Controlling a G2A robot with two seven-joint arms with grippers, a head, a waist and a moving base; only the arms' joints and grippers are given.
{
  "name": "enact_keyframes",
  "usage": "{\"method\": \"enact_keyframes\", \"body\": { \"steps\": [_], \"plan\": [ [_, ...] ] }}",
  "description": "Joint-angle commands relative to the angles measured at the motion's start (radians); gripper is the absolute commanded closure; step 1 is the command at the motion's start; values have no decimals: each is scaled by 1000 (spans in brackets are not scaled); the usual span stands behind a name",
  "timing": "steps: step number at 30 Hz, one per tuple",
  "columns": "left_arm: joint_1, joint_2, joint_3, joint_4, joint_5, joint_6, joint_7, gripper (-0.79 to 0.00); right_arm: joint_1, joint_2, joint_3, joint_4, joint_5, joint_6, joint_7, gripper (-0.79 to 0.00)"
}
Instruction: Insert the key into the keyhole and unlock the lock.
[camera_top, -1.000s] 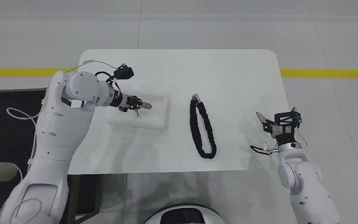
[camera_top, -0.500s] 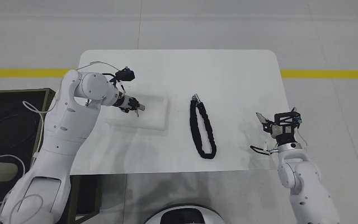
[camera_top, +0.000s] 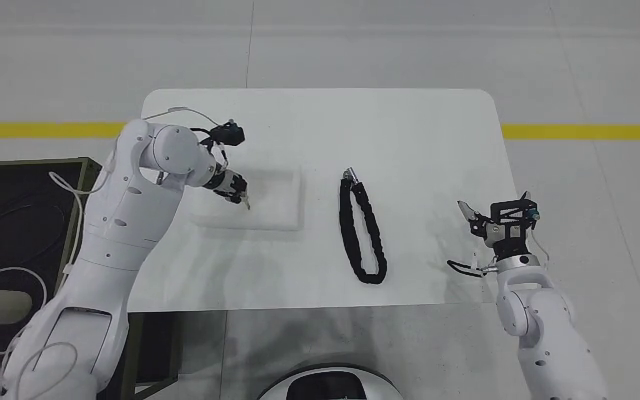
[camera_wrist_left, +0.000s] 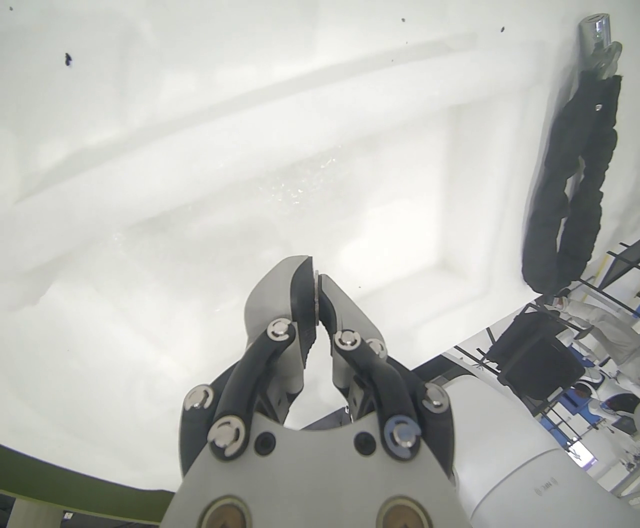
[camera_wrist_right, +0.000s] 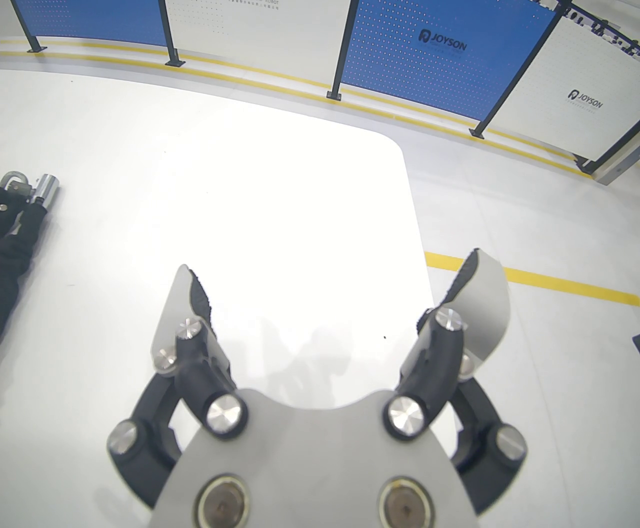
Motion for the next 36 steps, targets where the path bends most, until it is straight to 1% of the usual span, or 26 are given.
{"method": "enact_keyframes", "body": {
  "steps": [1,4,7,11,13,16,19,22,25,30,33,36],
  "plan": [
    [-2,1,4,1,6,1,0,0,0,0,0,0,0,0,0,-785],
    [-3,1,6,1,6,1,0,0,0,0,0,0,0,0,0,-785],
    [-11,5,-9,-19,8,6,0,0,0,0,0,0,0,0,0,-785],
    [-11,16,-34,-73,22,26,0,0,0,0,0,0,0,0,0,-785],
    [-4,23,-46,-117,44,32,0,0,0,0,0,0,0,0,0,-785],
    [19,32,-74,-179,90,55,4,0,0,0,0,0,0,0,0,-785],
    [46,39,-117,-223,86,78,40,0,0,0,0,0,0,0,0,-785],
    [79,43,-181,-243,18,104,98,0,0,0,0,0,0,0,0,-785],
    [107,44,-263,-220,-136,116,160,0,0,0,0,0,0,0,0,-785],
    [146,44,-379,-131,-398,89,257,0,0,0,0,0,0,0,0,-785],
    [160,44,-404,-81,-509,62,269,0,0,0,0,0,0,0,0,-785],
    [162,45,-403,-61,-524,56,261,0,0,0,0,0,0,0,0,-785]
  ]
}}
